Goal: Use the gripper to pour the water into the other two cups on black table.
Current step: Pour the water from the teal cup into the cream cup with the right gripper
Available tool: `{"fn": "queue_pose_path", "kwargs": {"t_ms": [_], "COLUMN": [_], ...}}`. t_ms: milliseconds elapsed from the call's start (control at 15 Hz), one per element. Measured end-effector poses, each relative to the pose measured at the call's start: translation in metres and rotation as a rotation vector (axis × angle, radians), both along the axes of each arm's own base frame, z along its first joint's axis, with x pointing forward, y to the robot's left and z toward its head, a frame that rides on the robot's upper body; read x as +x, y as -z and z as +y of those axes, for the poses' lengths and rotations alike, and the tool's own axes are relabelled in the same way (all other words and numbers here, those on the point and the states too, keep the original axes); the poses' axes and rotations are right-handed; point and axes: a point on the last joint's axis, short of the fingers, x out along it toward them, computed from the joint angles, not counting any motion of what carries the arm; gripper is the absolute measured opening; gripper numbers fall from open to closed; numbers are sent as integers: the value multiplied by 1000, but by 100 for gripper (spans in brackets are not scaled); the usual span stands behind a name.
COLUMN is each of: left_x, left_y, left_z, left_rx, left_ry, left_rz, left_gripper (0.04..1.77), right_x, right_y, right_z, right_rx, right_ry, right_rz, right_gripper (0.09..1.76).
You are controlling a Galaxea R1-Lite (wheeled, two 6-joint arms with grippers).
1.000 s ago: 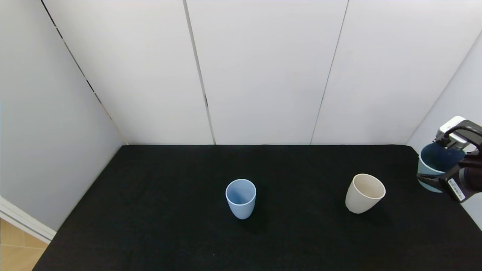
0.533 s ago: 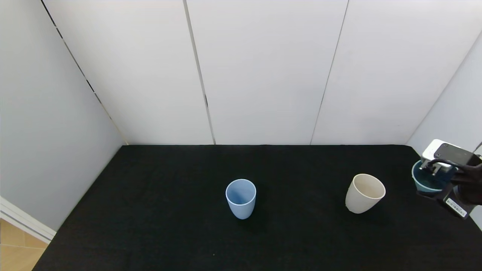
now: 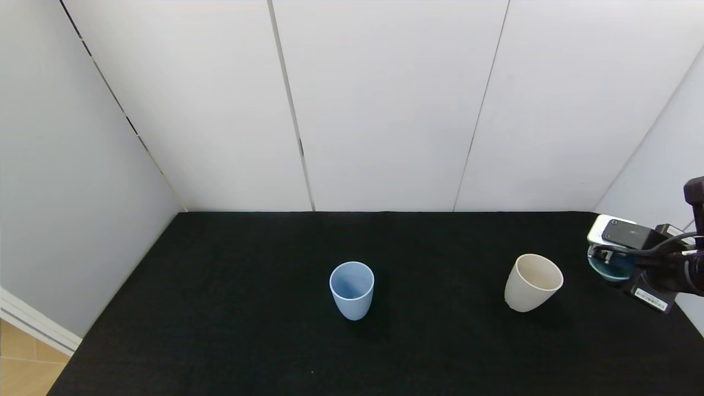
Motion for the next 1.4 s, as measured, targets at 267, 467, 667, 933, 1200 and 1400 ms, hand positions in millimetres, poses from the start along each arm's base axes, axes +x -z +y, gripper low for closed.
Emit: {"fn": "queue_pose_path", "kwargs": {"t_ms": [267, 467, 667, 933, 1200, 1400], "left_x": [0, 0, 0, 0, 0, 0], "left_y": [0, 0, 0, 0, 0, 0], "left_z": [0, 0, 0, 0, 0, 0], "left_rx": [0, 0, 0, 0, 0, 0], "left_ry": [0, 0, 0, 0, 0, 0], "left_rz": [0, 0, 0, 0, 0, 0], "left_gripper": [172, 172, 172, 172, 172, 172], "right_x": [25, 39, 47, 53, 59, 59], "right_y": [2, 6, 8, 9, 10, 11], "right_z": [1, 6, 18, 34, 44, 49], "right_rx": [-86, -137, -184, -252, -339, -411], "right_ry": [2, -2, -19, -37, -48, -65], "right_rz": [17, 31, 40, 42, 53, 68], "right_gripper": [120, 120, 120, 120, 120, 120]}}
